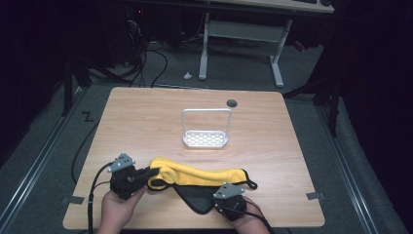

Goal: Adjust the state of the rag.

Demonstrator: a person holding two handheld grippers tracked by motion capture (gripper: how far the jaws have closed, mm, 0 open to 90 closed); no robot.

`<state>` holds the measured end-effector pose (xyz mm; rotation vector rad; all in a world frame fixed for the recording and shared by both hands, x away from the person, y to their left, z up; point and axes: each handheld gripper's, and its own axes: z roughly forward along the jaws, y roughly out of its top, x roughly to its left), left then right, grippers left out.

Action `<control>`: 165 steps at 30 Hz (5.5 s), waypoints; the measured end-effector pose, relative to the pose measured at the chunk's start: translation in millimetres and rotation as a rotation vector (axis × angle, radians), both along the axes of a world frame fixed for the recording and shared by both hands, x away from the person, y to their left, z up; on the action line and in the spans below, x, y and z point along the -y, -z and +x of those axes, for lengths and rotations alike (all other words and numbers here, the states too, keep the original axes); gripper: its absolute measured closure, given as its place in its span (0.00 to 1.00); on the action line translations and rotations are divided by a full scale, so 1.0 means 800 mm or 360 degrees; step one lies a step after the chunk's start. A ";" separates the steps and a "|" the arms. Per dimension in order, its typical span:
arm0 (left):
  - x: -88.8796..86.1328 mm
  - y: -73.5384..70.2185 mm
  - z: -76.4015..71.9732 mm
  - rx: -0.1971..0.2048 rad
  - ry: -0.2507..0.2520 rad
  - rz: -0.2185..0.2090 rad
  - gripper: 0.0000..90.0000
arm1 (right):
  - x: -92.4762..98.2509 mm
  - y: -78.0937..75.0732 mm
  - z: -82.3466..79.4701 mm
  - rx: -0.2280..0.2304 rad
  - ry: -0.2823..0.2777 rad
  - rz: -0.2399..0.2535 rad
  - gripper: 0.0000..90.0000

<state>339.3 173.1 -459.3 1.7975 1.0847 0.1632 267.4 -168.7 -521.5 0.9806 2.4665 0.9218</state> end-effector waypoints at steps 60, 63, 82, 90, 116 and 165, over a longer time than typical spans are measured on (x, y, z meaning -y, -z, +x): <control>0.063 0.084 -0.017 0.0047 0.0123 0.0552 0.71 | 0.157 0.000 0.020 0.0018 0.0715 0.0025 0.69; 0.057 0.083 -0.063 0.0034 0.0182 0.0540 0.71 | 0.163 -0.002 -0.009 0.0003 0.0688 0.0022 0.69; 0.122 0.080 -0.076 0.0171 0.0467 0.0650 0.69 | 0.168 -0.011 -0.030 0.0127 0.0682 0.0120 0.69; 0.103 0.066 -0.065 0.0113 0.0392 0.0523 0.91 | 0.203 -0.024 0.011 0.0246 0.0846 0.0162 0.55; 0.031 0.042 0.117 -0.0021 -0.0068 0.0336 0.60 | 0.149 -0.057 0.177 0.0259 0.0843 0.0049 0.67; 0.069 0.094 0.118 -0.0027 0.0000 0.0338 0.93 | 0.061 -0.034 0.027 0.0259 0.0300 0.0130 0.56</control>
